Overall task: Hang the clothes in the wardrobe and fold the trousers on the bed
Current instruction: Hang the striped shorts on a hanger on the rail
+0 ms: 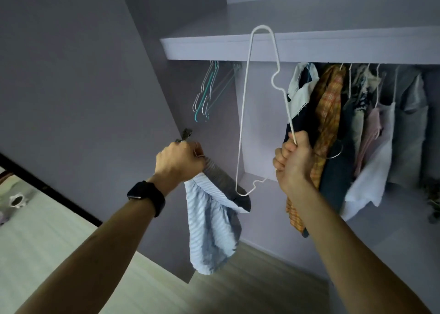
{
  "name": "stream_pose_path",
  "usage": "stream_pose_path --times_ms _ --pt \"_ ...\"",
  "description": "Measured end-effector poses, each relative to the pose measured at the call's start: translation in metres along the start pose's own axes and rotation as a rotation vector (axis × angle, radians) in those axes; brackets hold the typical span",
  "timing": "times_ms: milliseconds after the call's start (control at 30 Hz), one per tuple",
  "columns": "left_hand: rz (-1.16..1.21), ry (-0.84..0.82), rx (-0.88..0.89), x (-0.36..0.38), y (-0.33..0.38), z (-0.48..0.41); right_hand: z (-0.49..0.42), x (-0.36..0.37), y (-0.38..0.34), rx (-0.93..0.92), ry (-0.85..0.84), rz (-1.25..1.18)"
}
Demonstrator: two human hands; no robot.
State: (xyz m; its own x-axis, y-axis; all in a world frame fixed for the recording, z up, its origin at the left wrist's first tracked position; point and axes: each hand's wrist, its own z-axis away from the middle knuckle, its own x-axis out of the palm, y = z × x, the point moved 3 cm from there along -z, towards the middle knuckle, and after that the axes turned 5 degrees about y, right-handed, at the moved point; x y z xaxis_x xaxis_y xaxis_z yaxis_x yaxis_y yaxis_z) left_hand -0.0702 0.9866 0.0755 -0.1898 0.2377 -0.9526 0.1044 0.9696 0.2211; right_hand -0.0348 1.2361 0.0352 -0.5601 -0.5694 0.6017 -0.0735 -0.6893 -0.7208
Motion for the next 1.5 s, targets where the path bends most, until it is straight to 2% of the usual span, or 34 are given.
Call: stream_pose_path --times_ms 133,333,467,567,633,733,800,900,1000,1067,1167,1267,1400,1500 --pt "0.107 0.084 -0.037 -0.042 0.006 -0.017 -0.007 0.023 0.021 -0.008 -0.142 0.029" --pt "0.155 0.168 -0.060 -0.088 -0.003 -0.032 -0.030 0.037 0.054 -0.020 -0.303 0.404" --pt "-0.079 0.153 -0.077 -0.102 -0.032 -0.036 -0.058 0.038 0.034 -0.244 -0.352 0.780" --pt "-0.245 0.154 -0.116 -0.101 -0.056 -0.034 -0.068 0.046 0.010 -0.490 -0.384 1.035" --pt "-0.251 0.153 -0.154 -0.101 -0.068 -0.032 -0.067 0.053 -0.001 -0.649 -0.433 1.245" --pt "-0.209 0.146 -0.150 -0.095 -0.062 -0.034 -0.055 0.071 -0.006 -0.740 -0.507 1.605" --pt "-0.212 0.155 -0.094 -0.085 -0.043 -0.035 -0.042 0.094 -0.011 -0.802 -0.590 1.739" --pt "-0.080 0.085 -0.102 -0.070 -0.022 -0.033 -0.023 0.130 -0.023 -0.875 -0.737 1.767" --pt "0.135 -0.035 -0.147 -0.058 -0.013 -0.032 -0.016 0.143 -0.036 -0.869 -0.793 1.760" --pt "0.183 -0.097 -0.081 -0.054 -0.007 -0.031 -0.016 0.143 -0.041 -0.835 -0.779 1.711" --pt "0.183 -0.073 0.108 -0.052 0.010 -0.030 -0.010 0.141 -0.042 -0.807 -0.797 1.619" --pt "0.299 -0.124 0.154 -0.048 0.035 -0.031 -0.001 0.140 -0.035 -0.737 -0.865 1.518" --pt "0.435 -0.083 0.114 -0.050 0.032 -0.030 -0.022 0.093 -0.048 -0.650 -0.738 1.159" --pt "0.503 -0.023 0.047 -0.055 0.006 -0.024 -0.055 0.026 -0.041 -0.418 -0.615 1.291"
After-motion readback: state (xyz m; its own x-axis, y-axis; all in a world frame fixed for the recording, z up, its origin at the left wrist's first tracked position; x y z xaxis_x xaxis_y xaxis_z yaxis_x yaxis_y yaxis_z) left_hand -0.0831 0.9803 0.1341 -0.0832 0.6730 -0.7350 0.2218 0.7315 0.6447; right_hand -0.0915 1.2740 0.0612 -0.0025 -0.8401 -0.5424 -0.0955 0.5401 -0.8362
